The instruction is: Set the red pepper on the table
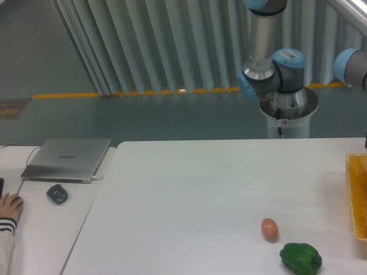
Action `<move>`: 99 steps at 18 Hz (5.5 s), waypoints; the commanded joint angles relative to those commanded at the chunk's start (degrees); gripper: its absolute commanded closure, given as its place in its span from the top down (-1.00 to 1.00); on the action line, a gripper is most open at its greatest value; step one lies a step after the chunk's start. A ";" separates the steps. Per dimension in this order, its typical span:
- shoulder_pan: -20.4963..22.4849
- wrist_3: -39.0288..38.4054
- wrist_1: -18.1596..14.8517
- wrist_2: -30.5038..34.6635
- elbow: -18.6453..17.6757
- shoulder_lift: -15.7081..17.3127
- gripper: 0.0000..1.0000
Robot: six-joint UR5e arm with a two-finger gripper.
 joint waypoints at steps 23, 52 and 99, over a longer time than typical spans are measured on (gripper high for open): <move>5.28 -30.65 9.12 -4.75 1.67 -10.01 1.00; 5.89 -33.93 10.46 -8.79 0.97 -11.87 0.57; 5.89 -34.98 5.71 -8.88 5.88 -14.14 1.00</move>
